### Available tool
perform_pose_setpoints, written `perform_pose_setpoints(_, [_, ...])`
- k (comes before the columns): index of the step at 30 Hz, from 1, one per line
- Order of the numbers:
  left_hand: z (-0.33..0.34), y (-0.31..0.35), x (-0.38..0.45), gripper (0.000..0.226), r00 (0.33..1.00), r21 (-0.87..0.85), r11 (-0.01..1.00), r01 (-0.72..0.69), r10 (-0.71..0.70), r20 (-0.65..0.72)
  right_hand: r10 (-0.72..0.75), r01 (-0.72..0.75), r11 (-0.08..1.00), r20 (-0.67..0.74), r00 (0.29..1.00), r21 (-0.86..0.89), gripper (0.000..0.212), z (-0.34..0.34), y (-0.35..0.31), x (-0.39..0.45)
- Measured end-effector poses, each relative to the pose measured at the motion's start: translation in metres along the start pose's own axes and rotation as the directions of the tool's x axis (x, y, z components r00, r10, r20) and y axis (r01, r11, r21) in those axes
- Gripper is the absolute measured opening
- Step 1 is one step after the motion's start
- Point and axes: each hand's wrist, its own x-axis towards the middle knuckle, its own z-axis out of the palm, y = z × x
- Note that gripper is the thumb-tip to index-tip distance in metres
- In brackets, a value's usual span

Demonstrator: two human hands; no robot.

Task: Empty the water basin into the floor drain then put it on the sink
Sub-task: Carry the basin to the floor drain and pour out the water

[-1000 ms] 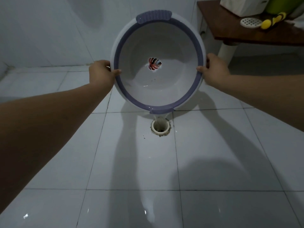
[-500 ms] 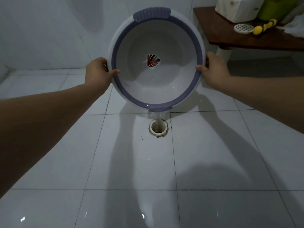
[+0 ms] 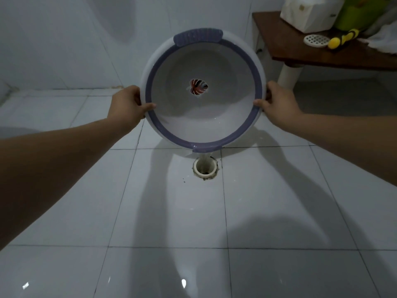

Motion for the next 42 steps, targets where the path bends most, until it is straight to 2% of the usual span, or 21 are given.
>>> perform_pose_setpoints(6, [0.01, -0.014, -0.011, 0.028, 0.999, -0.005, 1.0, -0.003, 0.003, 0.052, -0.022, 0.022, 1.0, 0.032, 0.999, -0.005, 0.031, 0.009, 0.011, -0.013])
perform_pose_setpoints(18, [0.028, -0.041, -0.03, 0.038, 0.987, 0.014, 1.0, 0.017, -0.019, 0.162, -0.042, 0.046, 0.998, 0.089, 0.995, -0.048, 0.033, 0.03, 0.043, -0.033])
perform_pose_setpoints(25, [0.026, -0.047, -0.043, 0.038, 0.981, 0.033, 0.999, -0.032, 0.025, 0.193, -0.076, 0.079, 0.997, 0.075, 0.994, -0.028, 0.031, 0.035, 0.052, -0.05])
perform_pose_setpoints(30, [0.02, -0.056, -0.054, 0.032, 0.971, 0.141, 0.983, -0.12, 0.086, 0.223, -0.115, 0.116, 0.993, 0.079, 0.99, -0.004, 0.031, 0.035, 0.054, -0.063])
perform_pose_setpoints(37, [0.027, -0.06, -0.068, 0.012, 0.971, 0.096, 0.977, -0.188, 0.17, 0.17, -0.111, 0.111, 0.994, 0.028, 0.993, 0.016, 0.024, 0.045, 0.062, -0.07])
perform_pose_setpoints(42, [0.029, -0.061, -0.072, 0.022, 0.97, 0.144, 0.963, -0.227, 0.211, 0.123, -0.076, 0.078, 0.993, -0.024, 0.997, 0.089, 0.011, 0.053, 0.065, -0.075])
